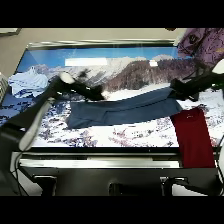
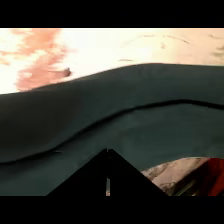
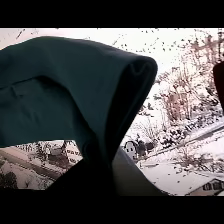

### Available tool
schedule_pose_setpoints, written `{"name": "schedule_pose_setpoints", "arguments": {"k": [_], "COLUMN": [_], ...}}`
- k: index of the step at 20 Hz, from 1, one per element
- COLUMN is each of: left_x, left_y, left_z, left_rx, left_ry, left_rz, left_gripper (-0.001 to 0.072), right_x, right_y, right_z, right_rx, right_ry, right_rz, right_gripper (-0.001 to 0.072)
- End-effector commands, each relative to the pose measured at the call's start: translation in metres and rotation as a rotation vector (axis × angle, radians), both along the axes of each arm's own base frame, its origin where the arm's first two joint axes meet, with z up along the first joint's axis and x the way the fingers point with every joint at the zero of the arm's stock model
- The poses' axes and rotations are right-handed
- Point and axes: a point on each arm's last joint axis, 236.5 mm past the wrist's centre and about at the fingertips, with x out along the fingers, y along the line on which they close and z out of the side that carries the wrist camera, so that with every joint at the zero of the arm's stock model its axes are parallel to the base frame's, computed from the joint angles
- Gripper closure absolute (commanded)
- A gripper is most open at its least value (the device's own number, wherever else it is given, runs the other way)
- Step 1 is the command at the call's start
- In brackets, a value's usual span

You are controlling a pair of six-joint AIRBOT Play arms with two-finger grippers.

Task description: Fold the clothes and pants, and hang the long-sleeved shirts on hangers.

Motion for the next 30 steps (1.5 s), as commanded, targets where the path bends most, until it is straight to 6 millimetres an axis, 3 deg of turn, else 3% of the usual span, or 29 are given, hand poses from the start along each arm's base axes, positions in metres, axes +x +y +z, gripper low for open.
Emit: {"name": "schedule_pose_setpoints", "arguments": {"k": [1,4,7,10,13,15,17,18,20,24,27,30], "left_x": [-0.039,-0.071,-0.084,-0.087,-0.083,-0.065,-0.039,-0.027,-0.003,0.012,0.010,0.002], "left_y": [-0.114,-0.173,-0.205,-0.218,-0.206,-0.174,-0.121,-0.087,0.000,0.160,0.231,0.269], "left_z": [-0.011,-0.022,-0.029,-0.033,-0.023,-0.005,0.017,0.029,0.057,0.122,0.162,0.179], "left_rx": [-0.149,-0.240,-0.290,-0.311,-0.322,-0.317,-0.240,-0.179,-0.008,0.244,0.279,0.292], "left_ry": [0.024,0.088,0.111,0.121,0.146,0.125,0.044,-0.004,-0.102,-0.224,-0.278,-0.276], "left_rz": [-0.007,0.019,0.072,0.111,0.088,0.046,0.003,-0.010,-0.002,0.111,0.223,0.292], "left_gripper": [0.0688,0.0688,0.0688,0.0688,0.0689,0.0691,0.0692,0.0693,0.0692,0.0690,0.0689,0.0689], "right_x": [-0.021,-0.038,-0.049,-0.048,-0.037,-0.032,-0.020,-0.011,0.006,0.023,0.023,0.019], "right_y": [-0.010,-0.010,-0.010,-0.011,-0.016,-0.012,0.004,0.015,0.043,0.121,0.186,0.252], "right_z": [0.034,0.043,0.044,0.056,0.075,0.077,0.087,0.095,0.113,0.119,0.094,0.058], "right_rx": [-0.056,-0.070,-0.067,-0.073,-0.085,-0.055,0.036,0.103,0.225,0.283,0.257,0.260], "right_ry": [-0.019,-0.001,0.040,0.021,-0.049,-0.055,-0.095,-0.122,-0.182,-0.221,-0.193,-0.139], "right_rz": [-0.043,-0.032,-0.044,-0.047,-0.086,-0.131,-0.172,-0.196,-0.233,-0.246,-0.224,-0.193], "right_gripper": [0.0688,0.0688,0.0688,0.0688,0.0688,0.0688,0.0688,0.0688,0.0688,0.0688,0.0688,0.0688]}}
